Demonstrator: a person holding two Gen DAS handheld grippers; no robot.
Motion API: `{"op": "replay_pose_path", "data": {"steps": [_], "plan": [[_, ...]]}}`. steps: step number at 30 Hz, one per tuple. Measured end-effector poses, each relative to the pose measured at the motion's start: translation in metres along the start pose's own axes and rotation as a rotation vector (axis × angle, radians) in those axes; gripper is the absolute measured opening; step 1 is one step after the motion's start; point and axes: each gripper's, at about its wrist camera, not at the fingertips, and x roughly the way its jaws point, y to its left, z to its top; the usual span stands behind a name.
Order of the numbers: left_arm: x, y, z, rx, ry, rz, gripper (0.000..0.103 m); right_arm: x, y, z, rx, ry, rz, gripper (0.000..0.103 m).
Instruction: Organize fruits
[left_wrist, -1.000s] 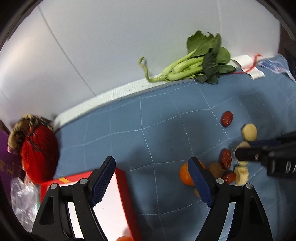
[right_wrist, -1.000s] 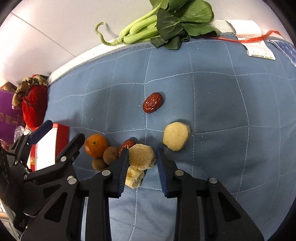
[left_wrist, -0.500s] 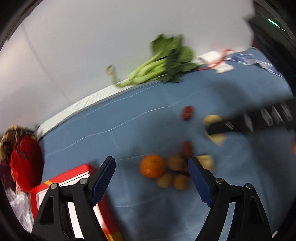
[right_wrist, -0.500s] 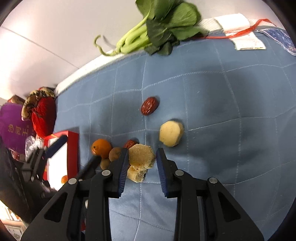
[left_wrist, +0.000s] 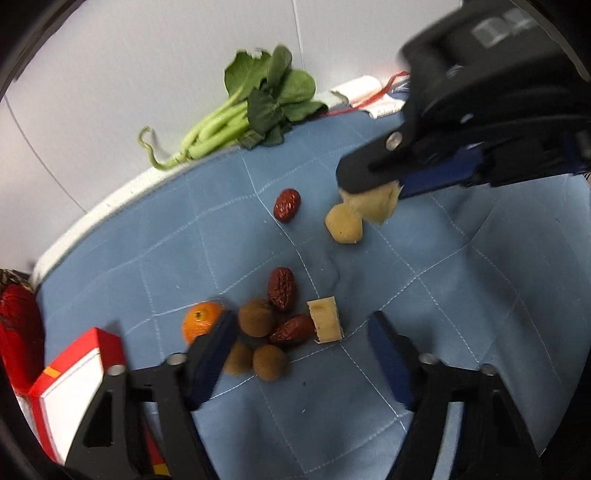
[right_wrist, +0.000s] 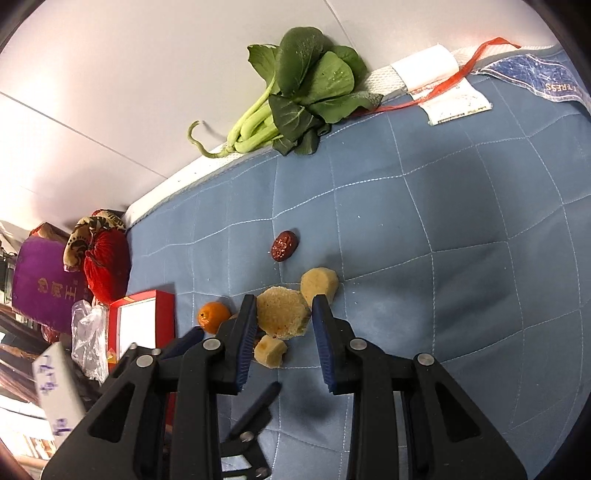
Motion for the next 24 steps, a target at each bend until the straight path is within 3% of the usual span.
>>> {"op": "replay_pose_path", "data": {"steps": [6, 12, 17, 21, 24], "plan": [[0.006, 0.014, 0.007, -0.064, -0.021, -0.046, 0.05, 0.0, -0.003, 0.002, 0.006, 0.0, 0.011, 0.028], [-0.004, -0.002, 0.003, 0.022, -0.04, -0.053, 0.05, 0.0, -0.003, 0.001, 0.008, 0.001, 0.015, 0.028], [-0.02, 0.002, 0.006, 0.002, -0.099, -0.095, 0.05, -0.003, -0.004, 0.001, 0.015, -0.008, 0.017, 0.028], [-0.005, -0.006, 0.004, 0.035, -0.057, -0.09, 0.05, 0.0, -0.002, -0.001, 0.01, 0.0, 0.022, 0.028], [0.008, -0.003, 0.005, 0.01, -0.019, -0.124, 0.04, 0.0, -0.001, -0.001, 0.009, -0.002, 0.018, 0.028]]}}
